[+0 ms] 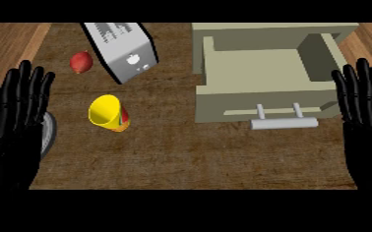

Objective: Pick up the cup, place it into the drawer and close the drawer

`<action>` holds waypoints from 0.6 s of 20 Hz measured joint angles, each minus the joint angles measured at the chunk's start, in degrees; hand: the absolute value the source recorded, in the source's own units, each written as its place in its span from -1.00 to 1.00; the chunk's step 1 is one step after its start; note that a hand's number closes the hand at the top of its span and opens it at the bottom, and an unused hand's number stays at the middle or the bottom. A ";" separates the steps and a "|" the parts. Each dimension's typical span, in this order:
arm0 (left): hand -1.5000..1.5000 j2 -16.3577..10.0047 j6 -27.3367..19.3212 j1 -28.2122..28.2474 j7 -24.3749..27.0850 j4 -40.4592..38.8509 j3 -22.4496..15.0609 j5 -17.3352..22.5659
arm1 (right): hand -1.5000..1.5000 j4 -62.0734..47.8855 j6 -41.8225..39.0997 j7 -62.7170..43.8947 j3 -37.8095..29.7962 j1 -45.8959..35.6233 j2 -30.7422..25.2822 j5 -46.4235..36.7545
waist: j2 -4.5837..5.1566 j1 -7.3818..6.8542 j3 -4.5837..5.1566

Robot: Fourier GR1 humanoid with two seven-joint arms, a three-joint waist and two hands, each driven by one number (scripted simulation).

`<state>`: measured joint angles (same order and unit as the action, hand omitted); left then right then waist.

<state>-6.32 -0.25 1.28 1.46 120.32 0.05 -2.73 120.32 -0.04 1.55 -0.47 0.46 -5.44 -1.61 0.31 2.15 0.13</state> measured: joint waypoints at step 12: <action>-1.00 -8.55 21.90 -7.71 -3.15 -17.86 5.80 30.17 | -1.00 -2.04 -4.23 -6.04 2.77 -2.50 -1.54 2.84 | 0.09 -1.57 -0.04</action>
<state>-14.88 21.65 -6.44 -1.70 102.46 5.85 27.44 118.28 -4.27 -4.49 2.30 -2.03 -6.98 1.23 0.40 0.58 0.09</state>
